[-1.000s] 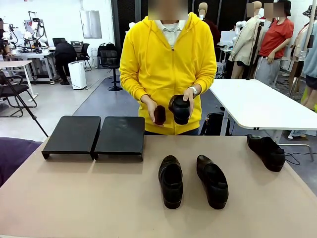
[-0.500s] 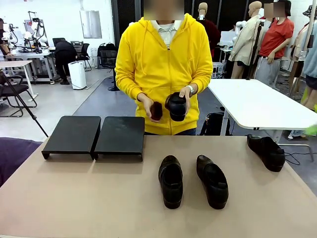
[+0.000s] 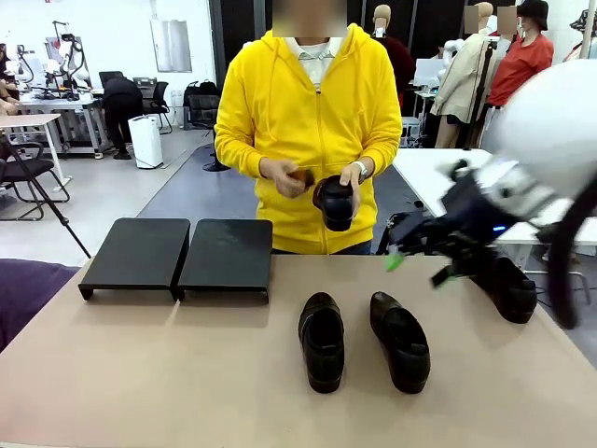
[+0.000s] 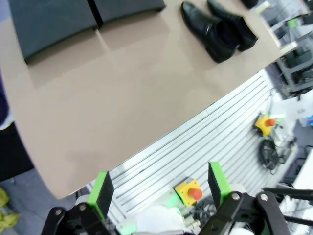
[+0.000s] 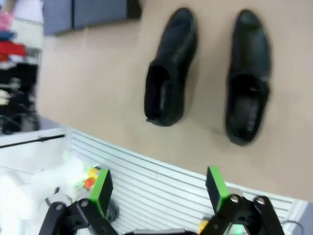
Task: Organize the shoes by placing them on the stand.
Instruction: Pick up one Shoe and place it in the middle of the table.
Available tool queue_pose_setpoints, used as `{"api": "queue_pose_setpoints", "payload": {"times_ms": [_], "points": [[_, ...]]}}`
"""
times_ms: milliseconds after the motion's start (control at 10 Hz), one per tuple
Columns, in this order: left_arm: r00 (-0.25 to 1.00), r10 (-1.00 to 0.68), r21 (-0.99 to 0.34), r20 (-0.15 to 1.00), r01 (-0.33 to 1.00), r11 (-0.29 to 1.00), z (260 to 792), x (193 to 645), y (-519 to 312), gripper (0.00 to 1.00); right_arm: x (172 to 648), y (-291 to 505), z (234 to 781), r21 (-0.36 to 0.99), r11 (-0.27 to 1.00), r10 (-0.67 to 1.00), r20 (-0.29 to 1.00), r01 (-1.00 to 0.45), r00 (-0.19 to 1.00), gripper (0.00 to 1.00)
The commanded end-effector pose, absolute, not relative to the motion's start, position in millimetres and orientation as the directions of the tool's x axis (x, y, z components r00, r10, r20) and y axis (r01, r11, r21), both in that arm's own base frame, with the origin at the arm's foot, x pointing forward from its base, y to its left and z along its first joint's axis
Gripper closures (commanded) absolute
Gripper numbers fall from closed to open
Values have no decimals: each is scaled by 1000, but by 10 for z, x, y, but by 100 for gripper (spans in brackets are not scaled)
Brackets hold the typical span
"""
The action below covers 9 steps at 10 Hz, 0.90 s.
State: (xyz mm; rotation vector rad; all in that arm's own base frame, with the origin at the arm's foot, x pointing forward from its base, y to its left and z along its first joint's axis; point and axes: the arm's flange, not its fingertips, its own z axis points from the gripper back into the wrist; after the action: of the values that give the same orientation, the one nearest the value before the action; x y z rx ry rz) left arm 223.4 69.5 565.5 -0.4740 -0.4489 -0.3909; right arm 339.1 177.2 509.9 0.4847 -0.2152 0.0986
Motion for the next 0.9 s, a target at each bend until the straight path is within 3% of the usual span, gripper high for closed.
{"api": "queue_pose_setpoints", "payload": {"times_ms": [0, 300, 800], "points": [[825, -262, -350, 500, 469, 811, 5662, 2224, 720, 0, 3743, 1904, 5032, 441, 879, 91, 216, -181, 972, 0], [825, -262, -350, 500, 469, 811, 5662, 2224, 720, 0, 3721, 1176, 5254, 462, 884, -40, 235, -75, 971, 0], [825, -262, -350, 500, 469, 811, 5662, 2224, 720, 0, 2901, -310, 5618, 415, 910, -148, 296, 13, 944, 0]]}}
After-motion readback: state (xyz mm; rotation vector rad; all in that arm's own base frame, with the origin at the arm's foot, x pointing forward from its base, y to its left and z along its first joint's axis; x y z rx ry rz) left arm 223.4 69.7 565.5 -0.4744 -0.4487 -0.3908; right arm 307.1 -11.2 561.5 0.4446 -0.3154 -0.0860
